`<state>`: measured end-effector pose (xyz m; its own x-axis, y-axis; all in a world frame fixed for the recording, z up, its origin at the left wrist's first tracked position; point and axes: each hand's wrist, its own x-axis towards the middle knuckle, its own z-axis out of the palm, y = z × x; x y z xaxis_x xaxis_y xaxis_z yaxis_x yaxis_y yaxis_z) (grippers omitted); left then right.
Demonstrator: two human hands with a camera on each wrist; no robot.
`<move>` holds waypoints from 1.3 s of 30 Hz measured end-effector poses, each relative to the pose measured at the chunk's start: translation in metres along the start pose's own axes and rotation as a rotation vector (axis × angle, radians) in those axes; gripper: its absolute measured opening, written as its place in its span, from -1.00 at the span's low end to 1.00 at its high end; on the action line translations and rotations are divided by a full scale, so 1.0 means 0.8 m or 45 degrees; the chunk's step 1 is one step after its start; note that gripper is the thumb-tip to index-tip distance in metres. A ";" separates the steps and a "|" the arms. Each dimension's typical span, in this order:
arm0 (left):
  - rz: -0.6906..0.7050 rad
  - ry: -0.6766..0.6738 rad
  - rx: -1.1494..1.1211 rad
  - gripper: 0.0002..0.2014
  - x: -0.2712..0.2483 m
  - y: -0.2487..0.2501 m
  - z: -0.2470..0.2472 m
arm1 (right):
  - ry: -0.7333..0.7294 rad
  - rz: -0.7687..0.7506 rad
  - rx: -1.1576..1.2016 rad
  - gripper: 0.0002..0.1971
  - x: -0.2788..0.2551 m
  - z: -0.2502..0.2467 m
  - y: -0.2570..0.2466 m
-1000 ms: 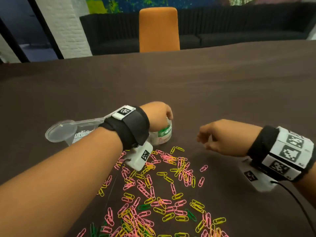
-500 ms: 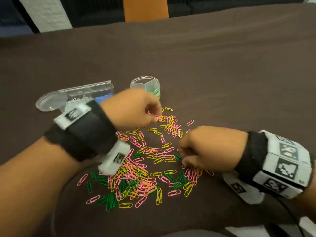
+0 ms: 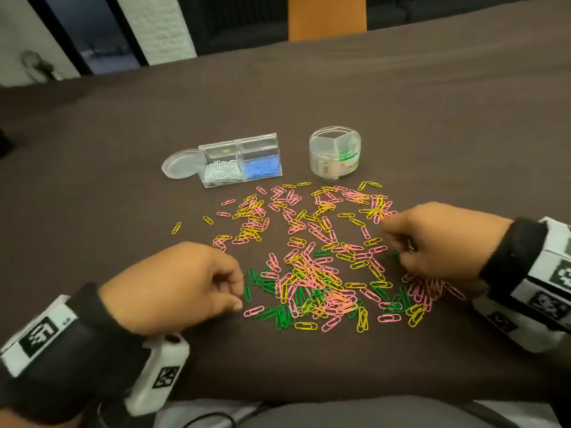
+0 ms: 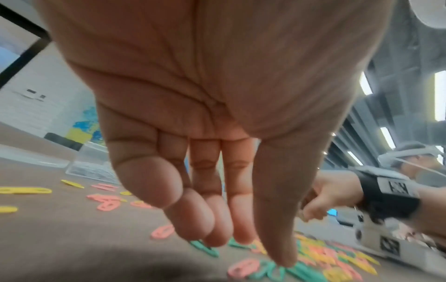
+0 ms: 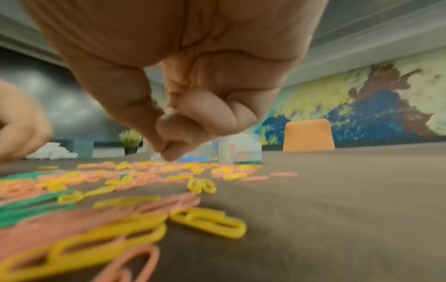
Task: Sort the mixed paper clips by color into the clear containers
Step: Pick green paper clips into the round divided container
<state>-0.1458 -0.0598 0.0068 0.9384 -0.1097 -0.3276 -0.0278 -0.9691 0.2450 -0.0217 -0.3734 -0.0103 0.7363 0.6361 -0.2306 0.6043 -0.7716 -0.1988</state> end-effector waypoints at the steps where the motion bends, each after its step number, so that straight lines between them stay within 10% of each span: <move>1: 0.030 -0.007 -0.039 -0.88 -0.004 0.004 0.008 | 0.069 -0.010 0.035 -0.84 -0.003 -0.002 0.002; 7: 0.112 0.012 0.131 -0.80 0.007 0.014 0.032 | 0.273 0.001 0.304 -0.82 -0.031 -0.013 0.012; 12: 0.025 0.029 0.234 -0.78 0.002 0.004 0.030 | -0.005 -0.068 0.448 -0.91 -0.030 0.002 -0.012; 30: 0.120 0.253 0.145 -0.94 -0.002 0.015 0.037 | -0.134 0.032 -0.129 -0.92 -0.027 0.020 -0.045; 33: 0.088 0.169 -0.159 -0.84 -0.003 0.019 0.031 | -0.031 -0.010 0.201 -0.92 -0.036 0.013 -0.026; 39: 0.011 -0.140 -0.598 -0.77 0.004 0.035 0.023 | 0.007 -0.046 1.765 -0.77 -0.051 0.008 0.013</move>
<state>-0.1496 -0.0917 -0.0042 0.8963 -0.1641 -0.4121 0.1471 -0.7665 0.6252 -0.0478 -0.4073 -0.0086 0.7300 0.6529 -0.2020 -0.1670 -0.1162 -0.9791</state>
